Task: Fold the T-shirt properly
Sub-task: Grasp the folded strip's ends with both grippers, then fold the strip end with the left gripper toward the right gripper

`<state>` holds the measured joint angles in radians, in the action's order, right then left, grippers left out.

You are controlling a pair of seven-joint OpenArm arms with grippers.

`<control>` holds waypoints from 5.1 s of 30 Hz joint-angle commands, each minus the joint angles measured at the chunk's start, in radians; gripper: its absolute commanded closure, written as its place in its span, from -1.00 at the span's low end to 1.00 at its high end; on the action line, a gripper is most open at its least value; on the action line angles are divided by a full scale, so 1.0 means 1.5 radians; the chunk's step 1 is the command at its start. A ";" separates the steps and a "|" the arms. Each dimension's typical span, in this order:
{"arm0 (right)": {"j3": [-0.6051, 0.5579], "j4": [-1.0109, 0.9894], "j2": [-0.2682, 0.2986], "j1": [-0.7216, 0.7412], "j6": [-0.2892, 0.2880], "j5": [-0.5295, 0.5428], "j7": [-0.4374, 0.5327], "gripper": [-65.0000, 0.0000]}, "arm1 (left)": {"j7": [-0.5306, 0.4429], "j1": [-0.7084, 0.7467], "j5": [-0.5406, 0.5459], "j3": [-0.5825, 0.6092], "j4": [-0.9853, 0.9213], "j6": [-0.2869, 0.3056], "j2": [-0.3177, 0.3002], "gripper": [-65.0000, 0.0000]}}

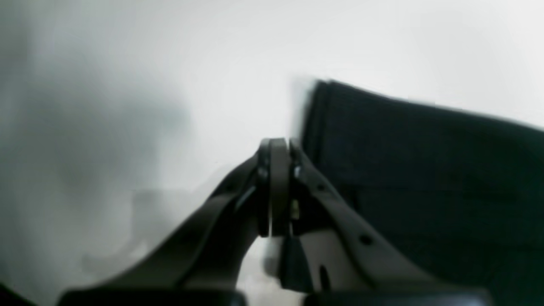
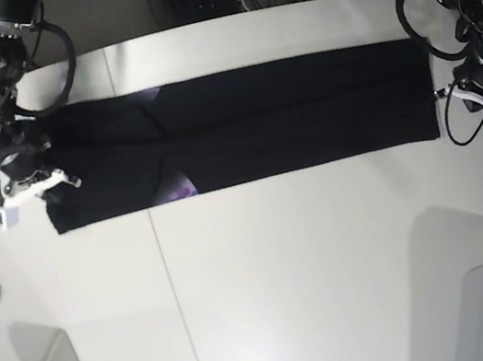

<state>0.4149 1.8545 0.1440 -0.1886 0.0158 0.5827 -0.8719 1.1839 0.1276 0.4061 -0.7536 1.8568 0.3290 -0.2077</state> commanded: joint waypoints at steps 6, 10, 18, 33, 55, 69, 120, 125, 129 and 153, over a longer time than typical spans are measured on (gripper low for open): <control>0.002 0.089 -0.003 -0.047 -0.004 0.006 0.010 1.00 | 0.023 0.068 0.199 -0.155 0.023 0.086 -0.015 1.00; -0.012 0.086 -0.004 -0.061 -0.034 0.006 0.010 1.00 | 0.023 0.104 0.232 -0.190 0.023 0.088 -0.015 0.79; -0.025 0.086 -0.026 -0.073 -0.086 0.005 0.010 1.00 | 0.022 0.100 0.250 -0.190 0.018 0.096 -0.011 -1.00; -0.025 0.088 -0.029 -0.092 -0.086 0.006 0.011 1.00 | -0.124 0.059 0.159 -0.008 -0.185 0.117 -0.012 -1.00; -0.025 0.088 -0.029 -0.092 -0.086 0.006 0.011 1.00 | -0.150 0.055 0.159 0.007 -0.273 0.120 -0.016 0.62; -0.025 0.087 -0.029 -0.093 -0.086 0.006 0.011 1.00 | -0.153 0.059 0.158 0.000 -0.267 0.117 -0.066 1.00; -0.023 0.085 -0.033 -0.091 -0.086 0.006 0.011 1.00 | -0.147 0.120 0.035 0.327 0.020 0.070 0.053 1.00; -0.023 0.085 -0.033 -0.090 -0.086 0.006 0.011 1.00 | -0.149 0.118 0.040 0.363 0.020 0.016 0.061 1.00; -0.023 0.085 -0.033 -0.090 -0.086 0.006 0.011 1.00 | -0.147 0.106 0.041 0.401 0.019 0.009 0.062 1.00; -0.020 0.085 -0.033 -0.089 -0.085 0.006 0.011 1.00 | -0.145 0.038 0.042 0.532 -0.002 -0.042 0.106 1.00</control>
<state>0.3779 1.9678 0.0845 -0.3275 -0.1059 0.5785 -0.8753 0.9821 0.1917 0.4541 0.0441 1.8427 0.2615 -0.0517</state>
